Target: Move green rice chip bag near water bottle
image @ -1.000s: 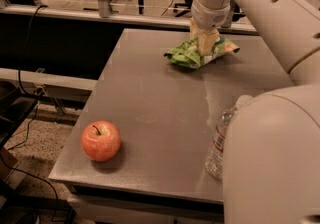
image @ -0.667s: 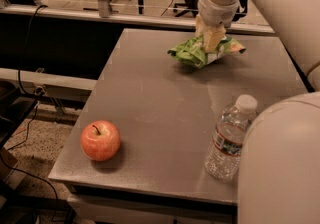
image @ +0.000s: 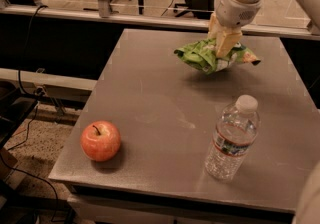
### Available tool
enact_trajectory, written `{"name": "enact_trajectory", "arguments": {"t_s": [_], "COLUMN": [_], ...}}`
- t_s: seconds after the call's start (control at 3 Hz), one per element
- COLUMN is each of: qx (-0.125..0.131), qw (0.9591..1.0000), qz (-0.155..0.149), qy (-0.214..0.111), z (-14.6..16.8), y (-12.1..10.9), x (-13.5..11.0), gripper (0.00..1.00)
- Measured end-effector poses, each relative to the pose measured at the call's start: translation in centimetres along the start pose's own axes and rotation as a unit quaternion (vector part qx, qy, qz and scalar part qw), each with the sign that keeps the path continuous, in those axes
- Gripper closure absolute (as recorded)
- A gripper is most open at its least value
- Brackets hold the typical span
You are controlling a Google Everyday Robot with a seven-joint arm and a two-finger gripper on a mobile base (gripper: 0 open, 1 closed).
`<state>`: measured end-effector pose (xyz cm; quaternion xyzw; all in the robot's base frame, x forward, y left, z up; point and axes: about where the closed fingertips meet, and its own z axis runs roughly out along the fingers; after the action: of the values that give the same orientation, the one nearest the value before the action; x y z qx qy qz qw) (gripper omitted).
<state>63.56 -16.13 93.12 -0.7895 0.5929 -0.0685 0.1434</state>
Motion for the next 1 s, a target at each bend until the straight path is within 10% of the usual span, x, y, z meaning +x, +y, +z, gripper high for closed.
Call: {"name": "enact_trajectory", "arguments": {"t_s": [1.0], "qx": [-0.029], "qw": [0.997], "qz": [0.058], "qy": [-0.043], "z": [-2.6], "y": [8.9], "x": [-4.2], "gripper": [1.0]}}
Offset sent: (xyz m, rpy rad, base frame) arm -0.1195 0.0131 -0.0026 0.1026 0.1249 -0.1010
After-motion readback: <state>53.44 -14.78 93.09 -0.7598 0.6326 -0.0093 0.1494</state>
